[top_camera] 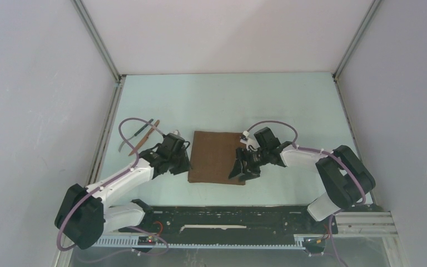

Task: Fold the napkin into a case and place the utensils inside
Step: Smooth out the square-folded napkin at the center of the board.

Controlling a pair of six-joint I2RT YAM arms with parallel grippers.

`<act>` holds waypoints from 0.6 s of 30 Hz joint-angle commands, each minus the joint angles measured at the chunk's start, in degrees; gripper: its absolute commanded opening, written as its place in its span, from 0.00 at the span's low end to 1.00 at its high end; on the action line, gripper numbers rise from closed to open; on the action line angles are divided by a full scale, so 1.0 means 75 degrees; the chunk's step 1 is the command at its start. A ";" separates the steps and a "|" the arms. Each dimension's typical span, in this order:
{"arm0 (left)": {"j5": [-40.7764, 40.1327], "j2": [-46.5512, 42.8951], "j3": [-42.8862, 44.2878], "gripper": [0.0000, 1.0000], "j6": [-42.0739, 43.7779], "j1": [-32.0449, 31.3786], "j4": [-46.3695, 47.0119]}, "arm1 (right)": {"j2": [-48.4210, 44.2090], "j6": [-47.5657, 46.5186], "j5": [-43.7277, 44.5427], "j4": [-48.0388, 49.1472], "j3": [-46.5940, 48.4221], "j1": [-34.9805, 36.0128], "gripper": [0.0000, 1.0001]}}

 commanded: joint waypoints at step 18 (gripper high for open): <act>0.0588 0.1013 -0.1257 0.31 -0.0138 0.0280 0.1804 | 0.0378 0.0045 0.0305 0.0440 -0.0020 0.0069 0.77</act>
